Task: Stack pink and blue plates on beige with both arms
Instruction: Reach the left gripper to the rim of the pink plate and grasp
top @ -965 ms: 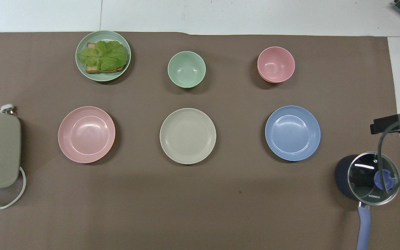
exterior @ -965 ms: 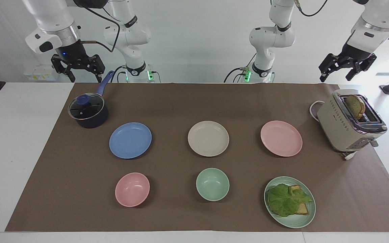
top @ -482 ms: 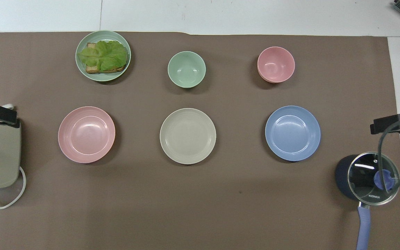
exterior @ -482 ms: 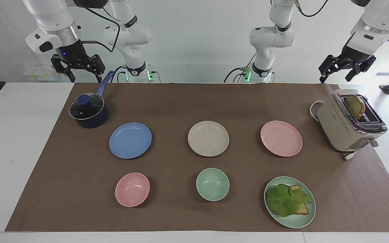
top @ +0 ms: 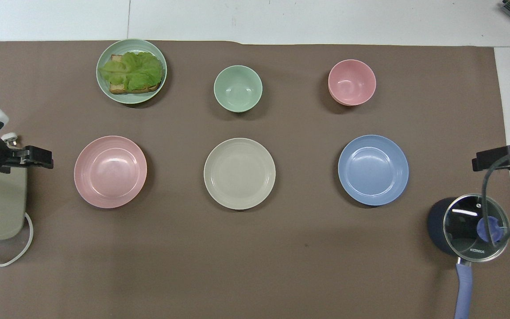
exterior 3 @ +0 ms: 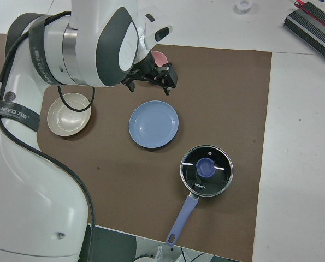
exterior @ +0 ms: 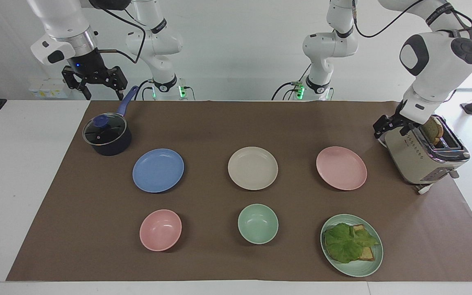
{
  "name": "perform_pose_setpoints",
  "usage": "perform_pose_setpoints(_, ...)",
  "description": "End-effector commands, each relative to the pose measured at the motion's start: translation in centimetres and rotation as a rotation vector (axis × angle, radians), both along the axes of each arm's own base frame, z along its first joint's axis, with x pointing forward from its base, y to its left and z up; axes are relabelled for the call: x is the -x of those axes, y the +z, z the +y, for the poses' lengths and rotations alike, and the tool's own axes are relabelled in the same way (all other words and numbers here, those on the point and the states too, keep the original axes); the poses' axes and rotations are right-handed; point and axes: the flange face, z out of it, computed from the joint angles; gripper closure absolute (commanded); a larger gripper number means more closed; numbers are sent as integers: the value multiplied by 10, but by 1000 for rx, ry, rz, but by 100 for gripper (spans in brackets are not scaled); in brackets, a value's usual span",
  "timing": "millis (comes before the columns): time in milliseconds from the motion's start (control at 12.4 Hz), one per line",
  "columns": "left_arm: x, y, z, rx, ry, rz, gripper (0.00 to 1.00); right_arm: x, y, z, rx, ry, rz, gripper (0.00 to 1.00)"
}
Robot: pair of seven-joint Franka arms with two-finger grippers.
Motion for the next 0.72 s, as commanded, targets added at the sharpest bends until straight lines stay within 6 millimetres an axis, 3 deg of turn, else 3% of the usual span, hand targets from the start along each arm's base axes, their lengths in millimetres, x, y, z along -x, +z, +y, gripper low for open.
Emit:
perform_pose_setpoints(0, -3, -68, 5, -12, 12, 12, 0, 3, 0, -5, -5, 22, 5, 0)
perform_pose_setpoints(161, -11, -107, 2, -16, 7, 33, 0, 4, 0, -9, -5, 14, 5, 0)
perform_pose_setpoints(322, -4, -138, 3, -15, 26, 39, 0, 4, 0, -9, -5, 14, 5, 0)
perform_pose_setpoints(563, 8, -150, -1, -12, 89, 64, 0, 4, 0, -9, -5, 14, 5, 0)
perform_pose_setpoints(643, 9, -150, -3, -15, 132, 69, 11, 4, 0, -9, -5, 14, 5, 0)
